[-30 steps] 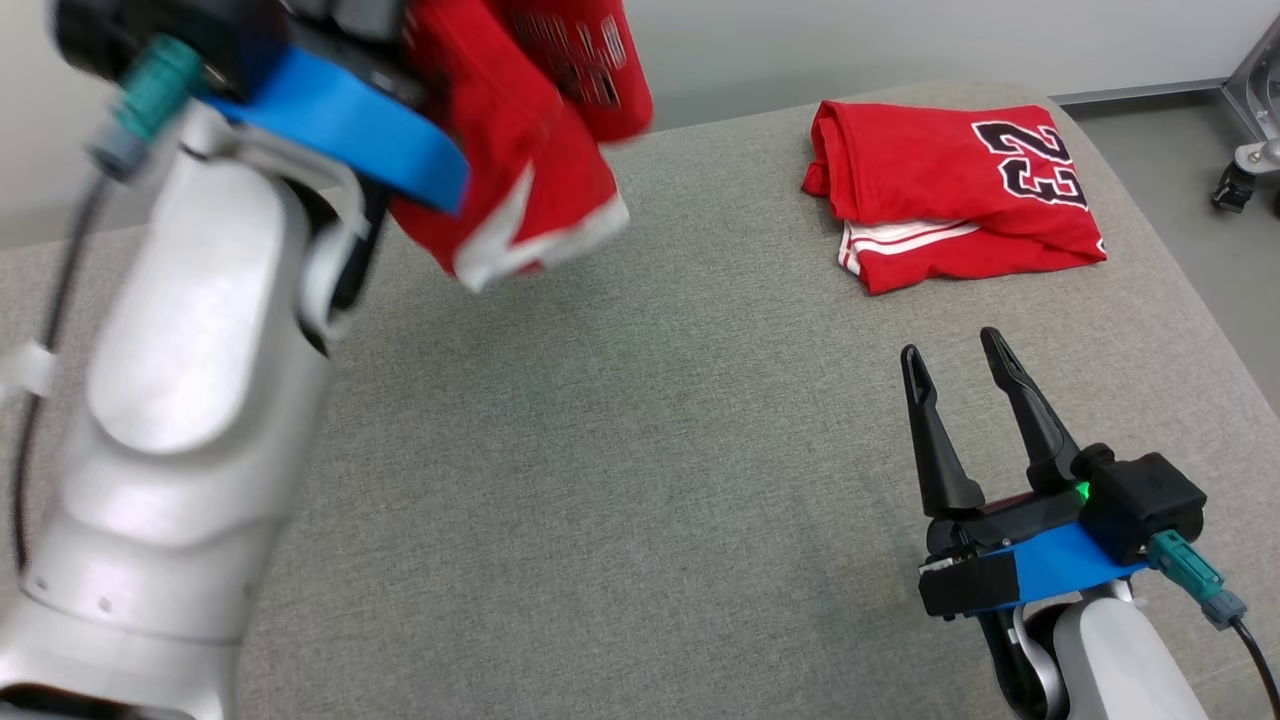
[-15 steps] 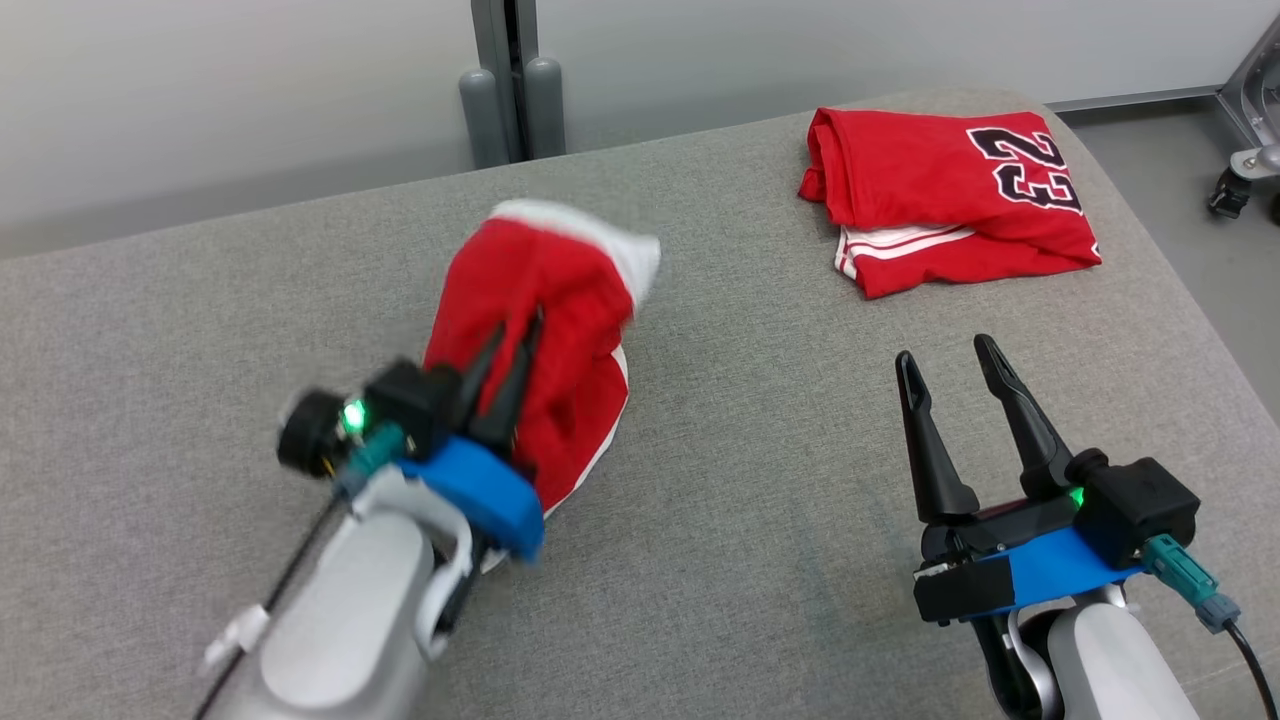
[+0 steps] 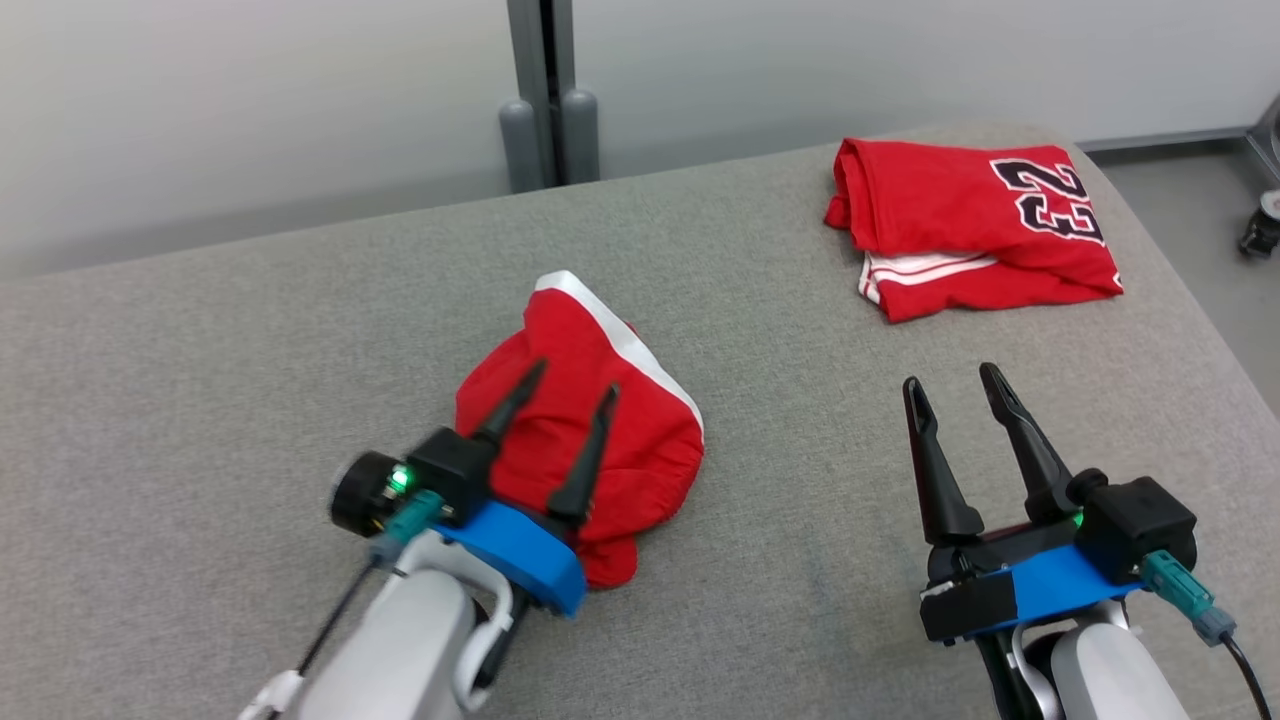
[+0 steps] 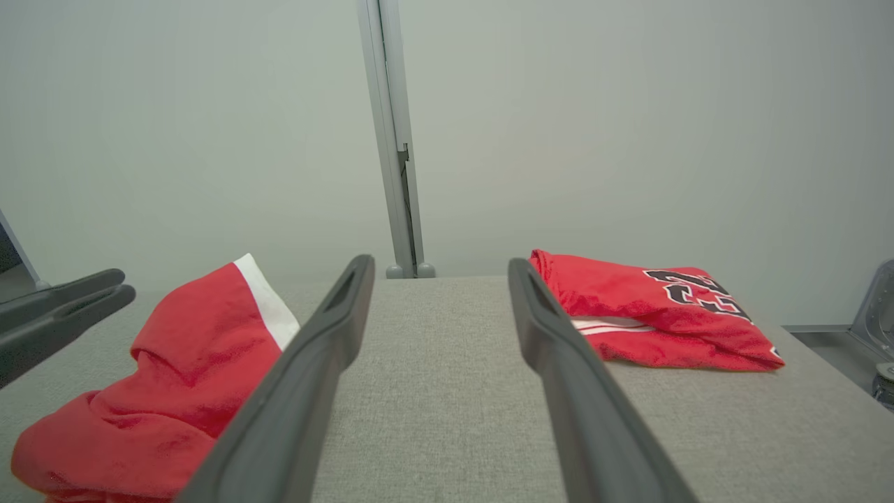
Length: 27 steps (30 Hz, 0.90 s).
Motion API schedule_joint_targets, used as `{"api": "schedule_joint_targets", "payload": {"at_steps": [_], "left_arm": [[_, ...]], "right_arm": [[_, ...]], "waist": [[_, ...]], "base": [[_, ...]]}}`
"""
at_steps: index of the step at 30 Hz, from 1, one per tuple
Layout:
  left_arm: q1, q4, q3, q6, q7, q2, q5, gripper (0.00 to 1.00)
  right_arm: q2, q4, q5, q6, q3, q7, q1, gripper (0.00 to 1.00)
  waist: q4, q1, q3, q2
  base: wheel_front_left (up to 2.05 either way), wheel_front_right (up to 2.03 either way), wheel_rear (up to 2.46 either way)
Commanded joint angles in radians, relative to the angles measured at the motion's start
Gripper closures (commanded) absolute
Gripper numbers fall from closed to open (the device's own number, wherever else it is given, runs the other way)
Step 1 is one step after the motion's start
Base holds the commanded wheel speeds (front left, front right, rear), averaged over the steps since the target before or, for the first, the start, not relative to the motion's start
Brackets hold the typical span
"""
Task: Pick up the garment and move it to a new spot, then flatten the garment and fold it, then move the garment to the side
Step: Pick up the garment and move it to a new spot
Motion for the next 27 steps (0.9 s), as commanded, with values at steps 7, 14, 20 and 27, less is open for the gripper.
{"api": "schedule_joint_targets", "payload": {"at_steps": [7, 14, 20, 27], "left_arm": [[0.076, -0.208, 0.198, 0.054, -0.005, 0.071, 0.042, 0.00], [0.189, -0.288, 0.372, 0.080, -0.005, 0.111, 0.073, 0.00], [0.276, -0.313, 0.455, 0.072, -0.005, 0.118, 0.100, 0.00], [0.369, -0.305, 0.492, 0.061, -0.005, 0.089, 0.139, 0.00]], "right_arm": [[0.000, 0.011, 0.005, 0.000, -0.013, -0.005, 0.047, 0.00], [0.000, 0.010, 0.005, 0.000, -0.042, -0.004, 0.077, 0.00], [-0.002, 0.015, -0.002, 0.000, -0.064, -0.004, 0.101, 0.00], [-0.003, 0.024, -0.005, 0.000, -0.082, -0.004, 0.133, 0.00]], "waist": [[0.050, 0.0000, -0.049, 0.0000], [0.115, 0.0000, -0.071, 0.0000], [0.160, 0.0000, -0.082, 0.0000], [0.190, 0.0000, -0.105, 0.0000]], "base": [[0.00, 0.00, 0.00], [0.00, 0.00, 0.00], [0.00, 0.00, 0.00], [0.00, 0.00, 0.00]]}}
